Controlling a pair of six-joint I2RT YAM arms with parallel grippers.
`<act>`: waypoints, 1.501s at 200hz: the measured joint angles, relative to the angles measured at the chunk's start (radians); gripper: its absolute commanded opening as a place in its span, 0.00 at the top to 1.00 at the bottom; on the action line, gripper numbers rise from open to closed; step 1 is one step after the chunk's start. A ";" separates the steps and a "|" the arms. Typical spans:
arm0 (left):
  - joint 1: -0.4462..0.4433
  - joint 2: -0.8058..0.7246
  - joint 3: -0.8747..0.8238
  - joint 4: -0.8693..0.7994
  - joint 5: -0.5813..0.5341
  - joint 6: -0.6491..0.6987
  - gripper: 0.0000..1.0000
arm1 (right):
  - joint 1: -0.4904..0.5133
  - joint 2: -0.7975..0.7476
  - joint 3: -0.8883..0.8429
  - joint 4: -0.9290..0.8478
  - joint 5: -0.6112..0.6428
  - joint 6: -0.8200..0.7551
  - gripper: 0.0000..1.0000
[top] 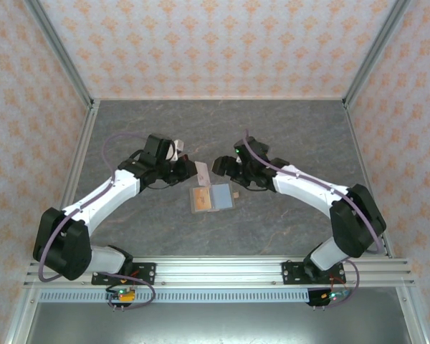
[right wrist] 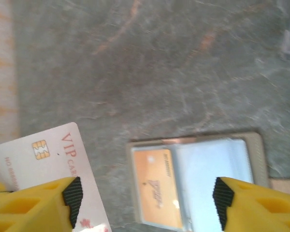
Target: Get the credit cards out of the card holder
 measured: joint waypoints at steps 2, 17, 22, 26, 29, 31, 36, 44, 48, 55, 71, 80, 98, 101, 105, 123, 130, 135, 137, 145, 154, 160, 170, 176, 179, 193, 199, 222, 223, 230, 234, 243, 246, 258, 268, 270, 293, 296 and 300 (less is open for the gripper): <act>0.000 0.000 0.002 0.005 0.004 -0.003 0.94 | -0.006 -0.002 -0.006 0.013 -0.013 -0.001 0.20; 0.000 0.000 0.017 0.043 0.036 -0.031 0.94 | -0.058 -0.009 -0.039 0.093 -0.097 0.025 0.17; 0.000 0.000 0.023 0.052 0.047 -0.037 0.94 | -0.074 -0.009 -0.045 0.117 -0.125 0.035 0.17; 0.000 0.002 0.028 0.062 0.055 -0.045 0.94 | -0.085 -0.009 -0.048 0.134 -0.144 0.043 0.17; 0.000 0.002 0.032 0.069 0.061 -0.048 0.94 | -0.093 -0.009 -0.050 0.146 -0.158 0.046 0.17; 0.000 0.002 0.034 0.071 0.063 -0.051 0.94 | -0.098 -0.009 -0.051 0.155 -0.168 0.048 0.17; 0.000 0.004 0.040 0.085 0.075 -0.059 0.94 | -0.109 -0.009 -0.052 0.172 -0.191 0.057 0.17; 0.000 0.007 0.045 0.107 0.089 -0.071 0.94 | -0.123 -0.008 -0.052 0.204 -0.228 0.068 0.17; 0.000 0.009 0.046 0.118 0.098 -0.079 0.94 | -0.129 -0.008 -0.052 0.222 -0.248 0.074 0.17; 0.002 0.013 0.048 0.135 0.111 -0.091 0.94 | -0.138 -0.008 -0.052 0.248 -0.278 0.086 0.17; 0.002 0.024 0.050 0.168 0.135 -0.114 0.94 | -0.155 -0.008 -0.058 0.315 -0.340 0.117 0.19; 0.002 0.029 0.050 0.182 0.144 -0.125 0.94 | -0.163 -0.008 -0.068 0.356 -0.372 0.138 0.22; 0.002 0.035 0.050 0.208 0.160 -0.149 0.94 | -0.172 -0.006 -0.086 0.420 -0.420 0.178 0.29; 0.002 0.035 0.050 0.212 0.161 -0.151 0.94 | -0.174 -0.005 -0.087 0.428 -0.427 0.182 0.31; 0.002 0.036 0.050 0.219 0.164 -0.158 0.94 | -0.174 -0.003 -0.089 0.436 -0.434 0.190 0.32; 0.002 0.042 0.050 0.241 0.172 -0.177 0.94 | -0.174 0.001 -0.096 0.486 -0.472 0.221 0.39; 0.003 0.046 0.050 0.249 0.177 -0.184 0.94 | -0.174 0.001 -0.099 0.504 -0.483 0.231 0.41; 0.005 0.049 0.050 0.255 0.179 -0.190 0.94 | -0.174 0.001 -0.100 0.515 -0.491 0.234 0.44; 0.005 0.050 0.050 0.256 0.180 -0.191 0.94 | -0.174 0.001 -0.100 0.517 -0.492 0.238 0.45; 0.008 0.054 0.050 0.262 0.182 -0.197 0.94 | -0.174 0.001 -0.102 0.528 -0.500 0.242 0.49; 0.010 0.059 0.050 0.266 0.182 -0.201 0.94 | -0.174 0.000 -0.103 0.536 -0.505 0.243 0.53; 0.013 0.061 0.050 0.269 0.182 -0.202 0.94 | -0.174 0.000 -0.104 0.538 -0.507 0.242 0.56; 0.015 0.063 0.050 0.270 0.182 -0.205 0.94 | -0.174 0.000 -0.106 0.537 -0.507 0.245 0.63; 0.017 0.063 0.050 0.270 0.182 -0.208 0.94 | -0.174 0.000 -0.106 0.535 -0.506 0.242 0.69; 0.019 0.063 0.050 0.270 0.182 -0.209 0.94 | -0.174 0.000 -0.106 0.533 -0.506 0.237 0.73; 0.024 0.063 0.050 0.270 0.182 -0.209 0.89 | -0.177 0.000 -0.107 0.521 -0.504 0.229 0.87; 0.026 0.063 0.050 0.269 0.182 -0.211 0.86 | -0.178 0.000 -0.107 0.514 -0.502 0.221 0.92; 0.030 0.066 0.047 0.224 0.163 -0.208 0.64 | -0.177 -0.006 -0.085 0.462 -0.495 0.171 1.00; 0.030 0.066 0.047 0.222 0.163 -0.211 0.63 | -0.177 -0.006 -0.083 0.456 -0.493 0.169 1.00; 0.030 0.066 0.047 0.206 0.154 -0.203 0.56 | -0.176 -0.008 -0.070 0.423 -0.479 0.140 1.00; 0.030 0.066 0.048 0.192 0.148 -0.187 0.51 | -0.176 -0.009 -0.061 0.398 -0.468 0.121 1.00; 0.032 0.066 0.048 0.164 0.128 -0.183 0.44 | -0.176 -0.009 -0.039 0.333 -0.434 0.076 1.00; 0.032 0.066 0.048 0.153 0.125 -0.172 0.42 | -0.176 -0.009 -0.032 0.315 -0.423 0.060 1.00; 0.038 0.066 0.049 0.100 0.092 -0.151 0.32 | -0.176 -0.009 0.004 0.218 -0.365 -0.007 1.00; 0.043 0.066 0.052 0.053 0.058 -0.119 0.27 | -0.178 -0.009 0.036 0.142 -0.312 -0.074 1.00; 0.045 0.067 0.052 0.046 0.051 -0.121 0.26 | -0.178 -0.009 0.043 0.126 -0.298 -0.087 1.00; 0.061 0.073 0.060 -0.055 -0.043 -0.061 0.17 | -0.198 -0.011 0.108 0.004 -0.182 -0.253 1.00; 0.062 0.073 0.061 -0.068 -0.058 -0.049 0.16 | -0.203 -0.013 0.113 -0.004 -0.169 -0.279 1.00; 0.066 0.074 0.062 -0.084 -0.075 -0.044 0.15 | -0.208 -0.014 0.117 -0.014 -0.153 -0.307 1.00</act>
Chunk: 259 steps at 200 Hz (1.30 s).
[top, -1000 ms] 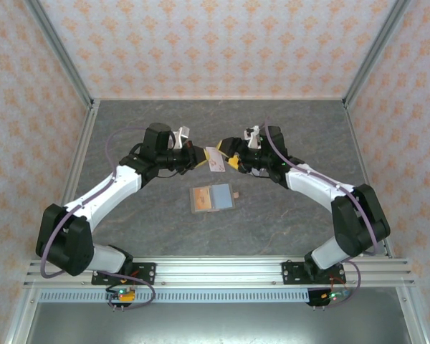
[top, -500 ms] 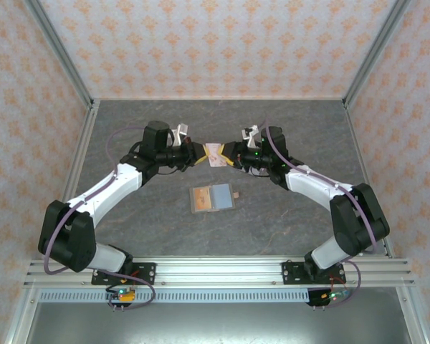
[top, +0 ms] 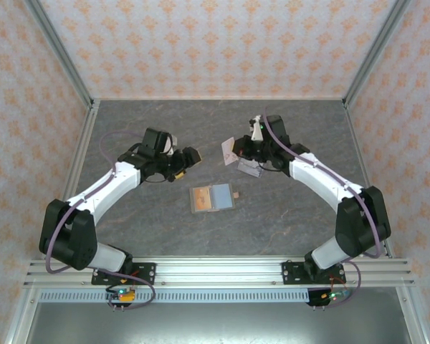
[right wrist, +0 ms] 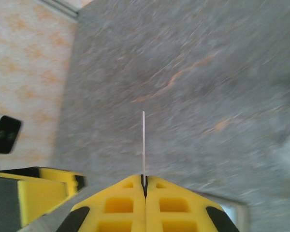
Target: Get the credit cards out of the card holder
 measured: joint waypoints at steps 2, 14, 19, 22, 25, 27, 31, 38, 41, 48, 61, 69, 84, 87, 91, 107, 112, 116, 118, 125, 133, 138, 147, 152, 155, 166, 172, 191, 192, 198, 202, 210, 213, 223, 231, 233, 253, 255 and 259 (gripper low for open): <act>0.002 0.000 0.001 -0.010 -0.009 0.011 0.15 | -0.004 -0.002 0.002 -0.006 0.010 -0.021 1.00; 0.007 0.000 0.004 -0.050 -0.056 0.035 0.12 | -0.022 -0.009 0.004 -0.032 0.061 -0.115 1.00; 0.008 0.000 0.006 -0.066 -0.074 0.045 0.11 | -0.029 -0.011 0.005 -0.042 0.085 -0.151 1.00; 0.009 0.000 0.006 -0.075 -0.083 0.055 0.11 | -0.033 -0.012 0.005 -0.049 0.098 -0.179 1.00; 0.010 0.000 0.006 -0.082 -0.093 0.060 0.10 | -0.037 -0.012 0.006 -0.056 0.112 -0.198 1.00; 0.011 0.000 0.006 -0.085 -0.098 0.064 0.10 | -0.040 -0.012 0.008 -0.060 0.123 -0.215 1.00; 0.013 0.000 0.007 -0.095 -0.111 0.073 0.09 | -0.044 -0.012 0.012 -0.070 0.142 -0.239 1.00; 0.013 0.000 0.007 -0.109 -0.129 0.087 0.07 | -0.055 -0.010 0.025 -0.097 0.176 -0.286 1.00; 0.014 0.000 0.007 -0.114 -0.136 0.092 0.07 | -0.059 -0.008 0.032 -0.105 0.187 -0.306 1.00; 0.015 0.000 0.007 -0.127 -0.150 0.105 0.06 | -0.069 -0.002 0.053 -0.125 0.206 -0.350 1.00; 0.015 0.000 0.008 -0.150 -0.172 0.129 0.04 | -0.089 0.015 0.096 -0.144 0.231 -0.430 1.00; 0.015 0.000 0.008 -0.160 -0.184 0.144 0.03 | -0.100 0.024 0.112 -0.146 0.235 -0.485 1.00; 0.015 0.000 0.008 -0.175 -0.199 0.163 0.01 | -0.111 0.038 0.123 -0.149 0.238 -0.588 1.00; 0.015 0.000 0.008 -0.178 -0.202 0.163 0.01 | -0.112 0.042 0.124 -0.154 0.238 -0.610 1.00; 0.015 0.000 0.008 -0.180 -0.206 0.169 0.00 | -0.112 0.048 0.127 -0.161 0.237 -0.634 1.00; 0.015 -0.003 0.008 -0.186 -0.218 0.177 0.00 | -0.112 0.090 0.150 -0.205 0.218 -0.738 1.00; 0.015 -0.005 0.008 -0.187 -0.219 0.181 0.00 | -0.112 0.106 0.160 -0.220 0.208 -0.769 1.00; 0.015 -0.005 0.008 -0.188 -0.220 0.183 0.00 | -0.112 0.121 0.168 -0.235 0.200 -0.797 1.00; 0.015 -0.005 0.008 -0.188 -0.220 0.186 0.00 | -0.112 0.125 0.171 -0.241 0.197 -0.803 1.00; 0.015 -0.005 0.008 -0.190 -0.222 0.191 0.00 | -0.112 0.147 0.186 -0.265 0.188 -0.841 1.00; 0.015 -0.005 0.008 -0.193 -0.224 0.196 0.00 | -0.112 0.169 0.201 -0.286 0.179 -0.877 1.00; 0.015 -0.005 0.008 -0.196 -0.227 0.196 0.00 | -0.112 0.182 0.209 -0.299 0.175 -0.896 1.00; 0.015 -0.005 0.008 -0.200 -0.232 0.197 0.00 | -0.112 0.200 0.224 -0.323 0.170 -0.925 1.00; 0.015 -0.005 0.008 -0.202 -0.236 0.197 0.00 | -0.112 0.212 0.235 -0.341 0.163 -0.944 1.00; 0.015 -0.005 0.008 -0.204 -0.239 0.199 0.00 | -0.112 0.219 0.242 -0.351 0.159 -0.955 1.00; 0.015 -0.005 0.008 -0.211 -0.242 0.201 0.00 | -0.112 0.248 0.274 -0.390 0.141 -0.991 1.00; 0.015 -0.005 0.008 -0.215 -0.243 0.202 0.00 | -0.112 0.263 0.291 -0.410 0.131 -1.010 1.00; 0.015 -0.005 0.008 -0.225 -0.243 0.203 0.00 | -0.112 0.297 0.322 -0.454 0.116 -1.055 1.00; 0.015 -0.005 0.008 -0.225 -0.243 0.203 0.00 | -0.112 0.298 0.323 -0.455 0.115 -1.056 1.00; 0.015 -0.005 0.008 -0.227 -0.243 0.203 0.00 | -0.112 0.306 0.325 -0.463 0.114 -1.068 1.00; 0.015 -0.005 0.008 -0.227 -0.243 0.203 0.00 | -0.112 0.311 0.327 -0.470 0.114 -1.075 1.00; 0.015 -0.005 0.008 -0.228 -0.243 0.203 0.00 | -0.112 0.318 0.327 -0.480 0.115 -1.086 1.00; 0.015 -0.005 0.008 -0.228 -0.243 0.203 0.00 | -0.112 0.321 0.327 -0.484 0.115 -1.089 1.00; 0.015 -0.005 0.008 -0.229 -0.243 0.203 0.00 | -0.112 0.327 0.327 -0.492 0.116 -1.099 1.00; 0.015 -0.005 0.008 -0.229 -0.243 0.203 0.00 | -0.112 0.330 0.327 -0.499 0.117 -1.108 1.00; 0.015 -0.005 0.008 -0.229 -0.243 0.203 0.00 | -0.112 0.330 0.327 -0.499 0.118 -1.109 1.00; 0.015 -0.005 0.008 -0.229 -0.243 0.203 0.00 | -0.112 0.335 0.327 -0.503 0.119 -1.119 1.00; 0.015 -0.005 0.008 -0.229 -0.243 0.203 0.00 | -0.112 0.335 0.328 -0.502 0.119 -1.120 1.00; 0.015 -0.005 0.008 -0.230 -0.243 0.203 0.00 | -0.112 0.338 0.328 -0.502 0.119 -1.120 1.00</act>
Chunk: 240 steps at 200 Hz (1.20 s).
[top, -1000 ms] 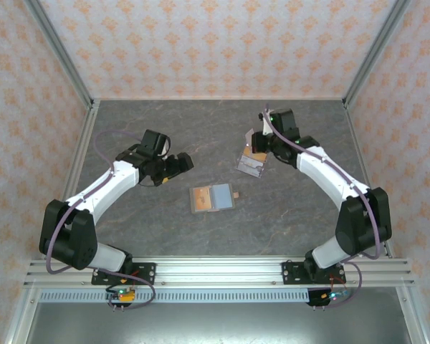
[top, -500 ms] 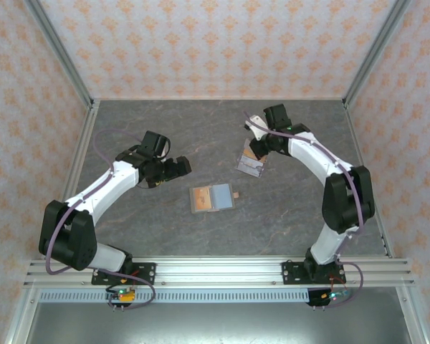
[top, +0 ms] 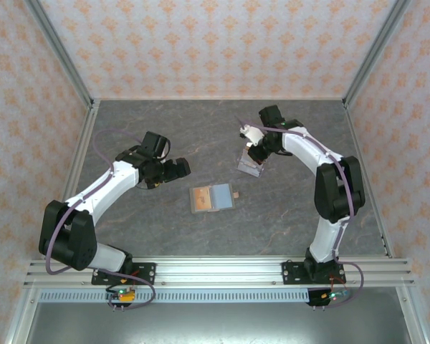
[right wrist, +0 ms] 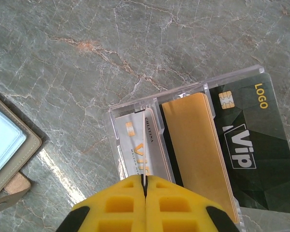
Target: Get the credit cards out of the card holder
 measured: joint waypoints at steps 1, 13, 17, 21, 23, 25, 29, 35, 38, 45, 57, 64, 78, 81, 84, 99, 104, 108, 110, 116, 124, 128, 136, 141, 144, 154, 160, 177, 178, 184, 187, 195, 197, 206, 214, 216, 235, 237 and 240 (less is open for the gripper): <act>0.000 0.000 0.000 0.000 0.000 0.000 0.00 | 0.000 0.000 0.000 0.000 0.000 0.000 1.00; 0.000 0.000 0.000 -0.001 0.000 0.000 0.00 | 0.000 0.009 0.000 0.000 0.000 -0.002 0.97; 0.000 0.000 0.000 -0.002 0.000 0.000 0.00 | 0.000 0.012 0.000 0.000 0.000 -0.002 0.95; 0.000 0.000 0.000 -0.002 0.000 0.000 0.00 | 0.000 0.015 0.000 0.000 0.000 -0.002 0.94; 0.000 0.000 0.000 -0.002 0.000 0.000 0.00 | 0.000 0.017 0.001 0.000 0.000 -0.001 0.92; 0.000 0.000 0.000 -0.002 0.000 0.000 0.00 | 0.000 0.019 0.001 0.000 0.000 -0.001 0.91; 0.000 0.000 0.000 -0.002 0.000 0.000 0.00 | 0.000 0.023 0.002 0.000 0.000 0.001 0.89; 0.000 0.000 0.000 -0.002 0.000 0.000 0.00 | 0.000 0.029 0.005 0.000 -0.001 0.003 0.85; 0.000 0.000 0.000 -0.002 0.000 0.000 0.00 | 0.000 0.033 0.008 -0.001 -0.001 0.011 0.82; 0.000 0.000 0.000 -0.002 0.000 0.000 0.00 | 0.000 0.041 0.013 -0.003 0.000 0.019 0.75; 0.000 0.000 0.000 -0.002 0.000 0.000 0.00 | 0.000 0.055 0.026 -0.006 0.005 0.037 0.64; 0.000 0.000 0.000 -0.002 0.000 0.000 0.00 | 0.000 0.058 0.033 -0.008 0.007 0.043 0.62; 0.000 0.000 0.000 -0.002 0.000 0.000 0.00 | 0.000 0.059 0.042 -0.010 0.014 0.061 0.62; 0.000 0.000 0.000 -0.002 0.000 0.000 0.00 | 0.000 0.059 0.044 -0.009 0.014 0.066 0.62; 0.000 0.000 0.000 -0.002 0.000 0.000 0.00 | 0.000 0.059 0.047 -0.009 0.016 0.069 0.63; 0.000 0.000 0.000 -0.002 0.000 0.000 0.00 | 0.000 0.058 0.056 -0.009 0.023 0.097 0.63; 0.000 0.000 0.000 -0.002 0.000 0.000 0.00 | 0.000 0.058 0.057 -0.008 0.024 0.106 0.63; 0.000 0.000 0.000 -0.002 0.000 0.000 0.00 | 0.000 0.056 0.058 -0.008 0.026 0.119 0.62; 0.000 0.000 0.000 -0.002 0.000 0.000 0.00 | 0.000 0.055 0.058 -0.008 0.026 0.122 0.62; 0.000 0.000 0.000 -0.002 0.000 0.000 0.00 | 0.000 0.052 0.059 -0.008 0.027 0.143 0.62; 0.000 0.000 0.000 -0.002 0.000 0.000 0.00 | 0.000 0.047 0.062 -0.012 0.026 0.177 0.62; 0.000 0.000 0.000 -0.002 0.000 0.000 0.00 | 0.000 0.044 0.065 -0.015 0.026 0.196 0.62; 0.000 0.000 0.000 -0.002 0.000 0.000 0.00 | 0.000 0.035 0.069 -0.018 0.021 0.233 0.63; 0.000 0.000 0.000 -0.002 0.000 0.000 0.00 | 0.000 0.026 0.070 -0.018 0.016 0.264 0.63; 0.000 0.000 -0.001 -0.002 0.000 0.000 0.00 | 0.000 0.021 0.069 -0.018 0.013 0.277 0.63; 0.000 -0.002 -0.002 -0.002 -0.001 -0.001 0.00 | 0.003 -0.008 0.060 -0.010 0.008 0.340 0.63; 0.000 -0.004 -0.004 -0.001 -0.001 -0.001 0.00 | 0.005 -0.037 0.044 0.004 0.008 0.383 0.63; 0.000 -0.014 -0.015 0.005 0.000 -0.008 0.00 | 0.021 -0.136 -0.042 0.074 0.021 0.505 0.63; 0.000 -0.015 -0.016 0.005 0.000 -0.008 0.00 | 0.022 -0.148 -0.052 0.081 0.025 0.524 0.63; 0.000 -0.017 -0.020 0.007 0.001 -0.011 0.00 | 0.031 -0.189 -0.090 0.106 0.034 0.569 0.63; 0.000 -0.017 -0.022 0.008 0.001 -0.011 0.00 | 0.036 -0.209 -0.109 0.115 0.043 0.599 0.63; 0.000 -0.017 -0.026 0.011 0.002 -0.014 0.00 | 0.051 -0.258 -0.153 0.142 0.065 0.663 0.62; 0.000 -0.017 -0.028 0.013 0.002 -0.016 0.00 | 0.056 -0.269 -0.165 0.148 0.069 0.676 0.61; 0.000 -0.017 -0.037 0.021 0.003 -0.021 0.00 | 0.076 -0.309 -0.198 0.159 0.100 0.749 0.61; 0.000 -0.017 -0.047 0.030 0.005 -0.028 0.00 | 0.097 -0.336 -0.222 0.167 0.127 0.809 0.60; 0.000 -0.017 -0.049 0.032 0.006 -0.029 0.00 | 0.100 -0.340 -0.226 0.168 0.132 0.816 0.60; 0.000 -0.017 -0.077 0.060 0.021 -0.040 0.00 | 0.159 -0.381 -0.288 0.206 0.190 0.936 0.51; 0.000 -0.017 -0.081 0.063 0.023 -0.040 0.00 | 0.167 -0.386 -0.298 0.212 0.197 0.942 0.51; 0.000 -0.016 -0.085 0.068 0.027 -0.043 0.00 | 0.179 -0.391 -0.310 0.220 0.203 0.969 0.50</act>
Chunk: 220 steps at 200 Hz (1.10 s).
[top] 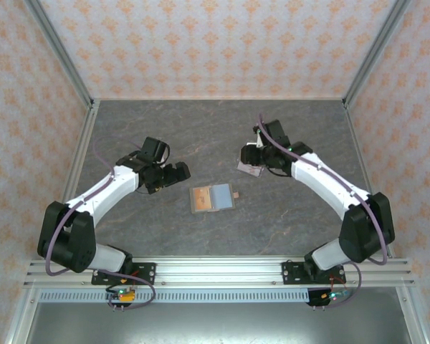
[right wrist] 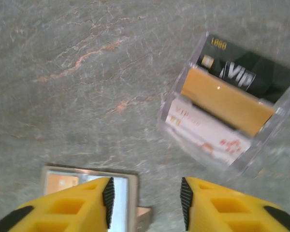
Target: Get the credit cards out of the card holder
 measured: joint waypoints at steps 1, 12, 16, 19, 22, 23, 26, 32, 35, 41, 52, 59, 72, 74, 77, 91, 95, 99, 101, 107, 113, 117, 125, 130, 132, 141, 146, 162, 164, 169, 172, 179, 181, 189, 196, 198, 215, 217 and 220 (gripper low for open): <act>0.000 0.000 -0.001 0.001 0.001 0.000 0.00 | 0.005 -0.003 -0.006 0.004 0.006 0.004 0.50; 0.000 0.000 -0.013 0.013 0.014 -0.005 0.00 | 0.050 -0.017 -0.045 0.018 0.032 0.063 0.50; 0.000 0.000 -0.017 0.021 0.022 -0.010 0.00 | 0.070 -0.018 -0.056 0.021 0.040 0.084 0.49; 0.000 0.000 -0.020 0.025 0.026 -0.011 0.00 | 0.082 -0.018 -0.063 0.024 0.045 0.099 0.49; 0.000 0.000 -0.023 0.030 0.031 -0.012 0.00 | 0.095 -0.018 -0.068 0.027 0.049 0.112 0.48; 0.000 0.000 -0.023 0.032 0.031 -0.014 0.00 | 0.101 -0.017 -0.071 0.029 0.050 0.117 0.47; 0.000 0.001 -0.025 0.037 0.034 -0.017 0.00 | 0.111 -0.015 -0.075 0.031 0.055 0.130 0.45; 0.000 0.002 -0.030 0.047 0.042 -0.019 0.00 | 0.136 -0.010 -0.080 0.034 0.068 0.154 0.43; 0.000 0.003 -0.032 0.051 0.046 -0.021 0.00 | 0.152 -0.006 -0.083 0.036 0.073 0.165 0.42; 0.000 0.006 -0.035 0.060 0.053 -0.023 0.00 | 0.175 0.003 -0.084 0.040 0.085 0.187 0.41; 0.000 0.011 -0.040 0.069 0.059 -0.026 0.00 | 0.216 0.022 -0.084 0.052 0.103 0.213 0.40; 0.000 0.014 -0.043 0.074 0.064 -0.029 0.00 | 0.243 0.040 -0.084 0.059 0.114 0.228 0.40; 0.000 0.019 -0.048 0.079 0.074 -0.030 0.00 | 0.283 0.081 -0.081 0.066 0.125 0.249 0.41; 0.000 0.020 -0.049 0.079 0.076 -0.030 0.00 | 0.287 0.087 -0.081 0.066 0.125 0.251 0.42; 0.000 0.021 -0.050 0.079 0.077 -0.031 0.00 | 0.294 0.097 -0.079 0.066 0.127 0.253 0.42; 0.000 0.026 -0.055 0.082 0.080 -0.037 0.00 | 0.322 0.155 -0.067 0.065 0.130 0.270 0.46; 0.000 0.026 -0.056 0.082 0.081 -0.038 0.00 | 0.328 0.171 -0.062 0.065 0.128 0.271 0.47; 0.000 0.026 -0.056 0.082 0.081 -0.040 0.00 | 0.332 0.187 -0.057 0.066 0.125 0.274 0.48; 0.000 0.027 -0.056 0.082 0.081 -0.041 0.00 | 0.334 0.192 -0.055 0.065 0.124 0.274 0.49; 0.000 0.027 -0.056 0.082 0.083 -0.043 0.00 | 0.340 0.214 -0.047 0.066 0.116 0.278 0.50; 0.000 0.027 -0.056 0.083 0.084 -0.045 0.00 | 0.342 0.231 -0.040 0.070 0.108 0.282 0.52; 0.000 0.027 -0.056 0.084 0.084 -0.046 0.00 | 0.344 0.241 -0.037 0.073 0.099 0.288 0.53; 0.000 0.027 -0.056 0.088 0.086 -0.048 0.00 | 0.345 0.256 -0.032 0.083 0.084 0.291 0.54; 0.000 0.027 -0.057 0.091 0.088 -0.048 0.00 | 0.345 0.264 -0.031 0.093 0.071 0.294 0.55; 0.000 0.027 -0.057 0.093 0.088 -0.048 0.00 | 0.345 0.267 -0.031 0.097 0.067 0.294 0.55; 0.000 0.028 -0.060 0.101 0.093 -0.050 0.00 | 0.345 0.280 -0.030 0.115 0.046 0.299 0.56; 0.000 0.029 -0.062 0.105 0.097 -0.052 0.00 | 0.345 0.286 -0.028 0.121 0.038 0.303 0.57; 0.000 0.036 -0.069 0.112 0.109 -0.056 0.01 | 0.344 0.320 -0.014 0.143 0.007 0.311 0.60; 0.000 0.038 -0.069 0.112 0.110 -0.057 0.01 | 0.344 0.326 -0.011 0.146 0.003 0.314 0.60; 0.000 0.042 -0.070 0.113 0.112 -0.060 0.02 | 0.342 0.339 -0.004 0.156 -0.010 0.319 0.62; 0.000 0.043 -0.071 0.115 0.114 -0.060 0.02 | 0.341 0.347 0.000 0.161 -0.016 0.322 0.62; 0.000 0.046 -0.074 0.119 0.117 -0.063 0.03 | 0.338 0.365 0.006 0.175 -0.032 0.331 0.63; 0.000 0.046 -0.075 0.119 0.117 -0.066 0.04 | 0.337 0.370 0.008 0.180 -0.039 0.332 0.64; 0.000 0.047 -0.078 0.119 0.122 -0.070 0.06 | 0.330 0.389 0.010 0.197 -0.058 0.343 0.65; 0.000 0.047 -0.079 0.120 0.127 -0.072 0.07 | 0.325 0.401 0.010 0.205 -0.070 0.348 0.66; 0.000 0.047 -0.079 0.120 0.128 -0.071 0.08 | 0.323 0.404 0.010 0.207 -0.074 0.352 0.66; -0.001 0.047 -0.081 0.124 0.135 -0.075 0.12 | 0.314 0.422 0.010 0.216 -0.095 0.360 0.71; -0.001 0.047 -0.082 0.126 0.137 -0.072 0.13 | 0.312 0.423 0.010 0.217 -0.096 0.364 0.71; -0.001 0.047 -0.082 0.126 0.137 -0.074 0.14 | 0.312 0.424 0.010 0.218 -0.100 0.364 0.72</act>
